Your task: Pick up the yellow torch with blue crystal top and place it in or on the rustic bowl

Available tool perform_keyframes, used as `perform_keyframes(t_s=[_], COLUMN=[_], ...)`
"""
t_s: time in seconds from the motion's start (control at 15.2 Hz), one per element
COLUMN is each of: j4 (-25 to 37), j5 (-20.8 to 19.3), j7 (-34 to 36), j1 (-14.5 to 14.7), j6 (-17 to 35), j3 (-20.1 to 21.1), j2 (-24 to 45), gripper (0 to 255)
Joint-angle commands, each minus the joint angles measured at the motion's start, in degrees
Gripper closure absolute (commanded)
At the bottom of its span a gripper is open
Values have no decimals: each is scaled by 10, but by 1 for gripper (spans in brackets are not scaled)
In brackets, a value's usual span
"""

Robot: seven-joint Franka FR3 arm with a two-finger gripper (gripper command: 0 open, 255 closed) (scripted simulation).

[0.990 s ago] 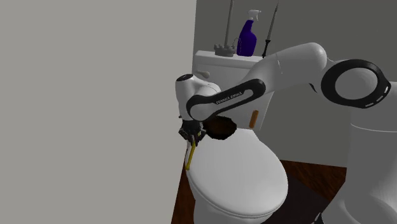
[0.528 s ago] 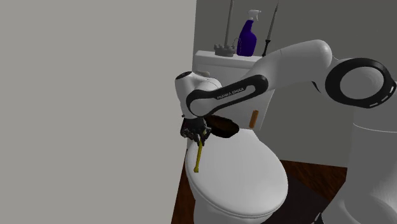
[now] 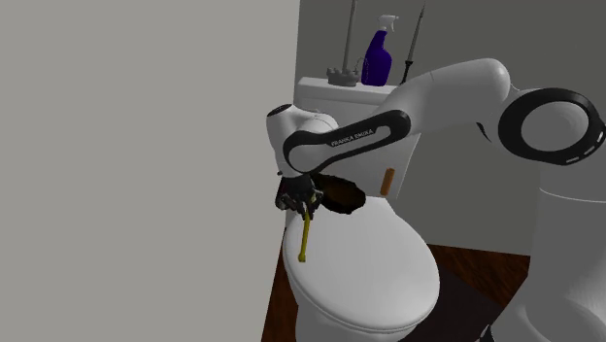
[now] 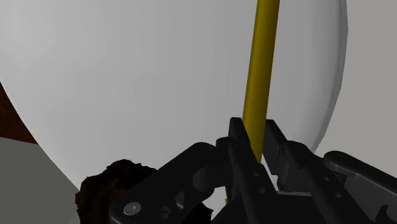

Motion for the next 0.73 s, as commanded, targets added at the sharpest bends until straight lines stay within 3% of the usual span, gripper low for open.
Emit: perform_keyframes(t_s=[0.0, 0.66], j4=[54, 118], j5=[14, 21], j7=[-10, -24], j1=[-3, -2], j6=[5, -67], j3=[7, 13], j2=[-26, -35], gripper=[255, 255])
